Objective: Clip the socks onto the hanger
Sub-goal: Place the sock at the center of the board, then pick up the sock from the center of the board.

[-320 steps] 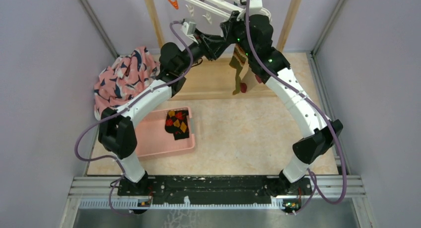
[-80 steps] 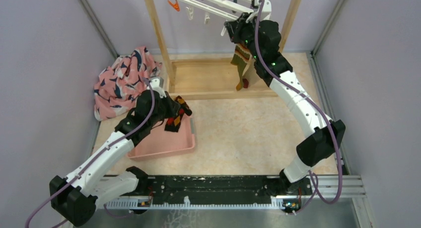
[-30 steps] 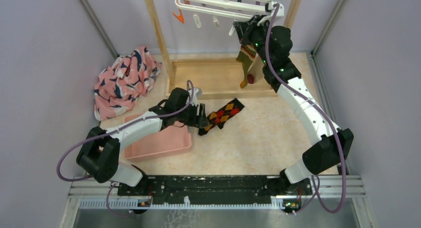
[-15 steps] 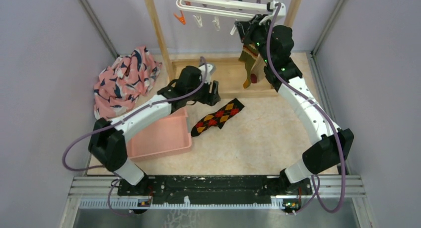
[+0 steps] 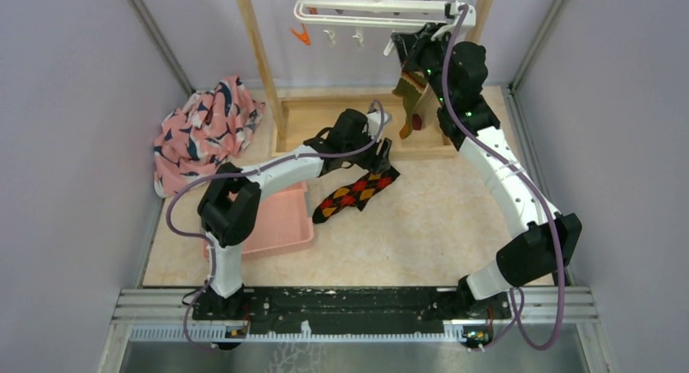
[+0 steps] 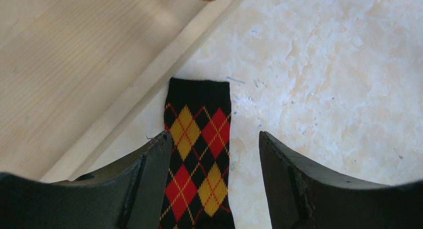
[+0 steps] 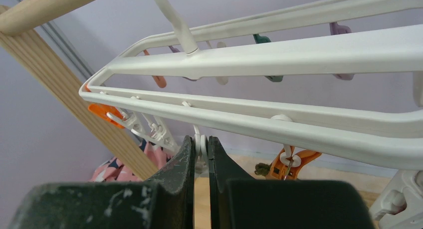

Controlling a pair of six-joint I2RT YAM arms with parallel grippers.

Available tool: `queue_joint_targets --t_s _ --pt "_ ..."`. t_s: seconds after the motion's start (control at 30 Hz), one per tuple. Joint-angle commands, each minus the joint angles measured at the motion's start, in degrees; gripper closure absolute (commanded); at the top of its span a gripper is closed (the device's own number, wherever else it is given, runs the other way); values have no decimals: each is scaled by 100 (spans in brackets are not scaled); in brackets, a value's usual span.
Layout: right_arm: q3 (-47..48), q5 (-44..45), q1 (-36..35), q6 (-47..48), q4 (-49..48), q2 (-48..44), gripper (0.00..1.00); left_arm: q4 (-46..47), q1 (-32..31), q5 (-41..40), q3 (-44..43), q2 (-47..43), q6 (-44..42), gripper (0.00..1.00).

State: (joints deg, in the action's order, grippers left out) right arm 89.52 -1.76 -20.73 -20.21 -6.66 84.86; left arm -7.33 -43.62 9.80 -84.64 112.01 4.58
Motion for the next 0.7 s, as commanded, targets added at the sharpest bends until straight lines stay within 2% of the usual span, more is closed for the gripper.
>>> queue_joint_targets --t_s 0.0,0.2,0.33,0.47,0.67 --pt "-201 -7 121 16 506 -231 100 507 -59 28 -353 319 -367 30" --pt "-240 -13 174 14 507 -251 100 557 -53 40 -475 793 -753 30" --pt "-280 -40 242 -21 478 -265 100 444 -51 164 -561 938 -657 30" --pt "-319 -141 271 -96 414 -241 100 447 -51 -67 -667 1157 -569 29" --pt "-351 -132 312 -101 419 -260 100 144 -9 -97 -1176 1633 -559 29"
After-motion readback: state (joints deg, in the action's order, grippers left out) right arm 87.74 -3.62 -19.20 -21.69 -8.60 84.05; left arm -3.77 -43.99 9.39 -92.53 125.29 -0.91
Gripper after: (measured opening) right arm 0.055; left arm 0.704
